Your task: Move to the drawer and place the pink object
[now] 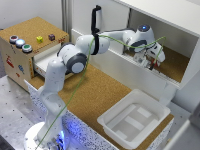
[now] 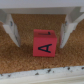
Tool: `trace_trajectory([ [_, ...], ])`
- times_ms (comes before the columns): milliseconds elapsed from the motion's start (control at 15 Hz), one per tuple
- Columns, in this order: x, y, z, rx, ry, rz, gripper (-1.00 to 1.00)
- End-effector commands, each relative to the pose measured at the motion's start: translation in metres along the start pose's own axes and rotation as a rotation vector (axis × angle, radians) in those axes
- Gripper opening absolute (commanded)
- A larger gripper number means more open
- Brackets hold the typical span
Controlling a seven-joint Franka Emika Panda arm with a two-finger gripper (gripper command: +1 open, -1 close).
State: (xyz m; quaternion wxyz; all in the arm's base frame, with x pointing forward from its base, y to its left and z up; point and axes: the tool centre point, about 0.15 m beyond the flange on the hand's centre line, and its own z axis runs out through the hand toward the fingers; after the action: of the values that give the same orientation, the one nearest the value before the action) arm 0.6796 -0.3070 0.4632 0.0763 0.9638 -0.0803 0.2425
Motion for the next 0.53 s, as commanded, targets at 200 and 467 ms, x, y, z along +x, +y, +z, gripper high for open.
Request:
trace_trajectory([
  [200,0.004,0.013,-0.012,0.067,-0.120,0.040,-1.00],
  [467,-0.023,0.015,-0.053,0.069,-0.061,0.048,-1.00],
])
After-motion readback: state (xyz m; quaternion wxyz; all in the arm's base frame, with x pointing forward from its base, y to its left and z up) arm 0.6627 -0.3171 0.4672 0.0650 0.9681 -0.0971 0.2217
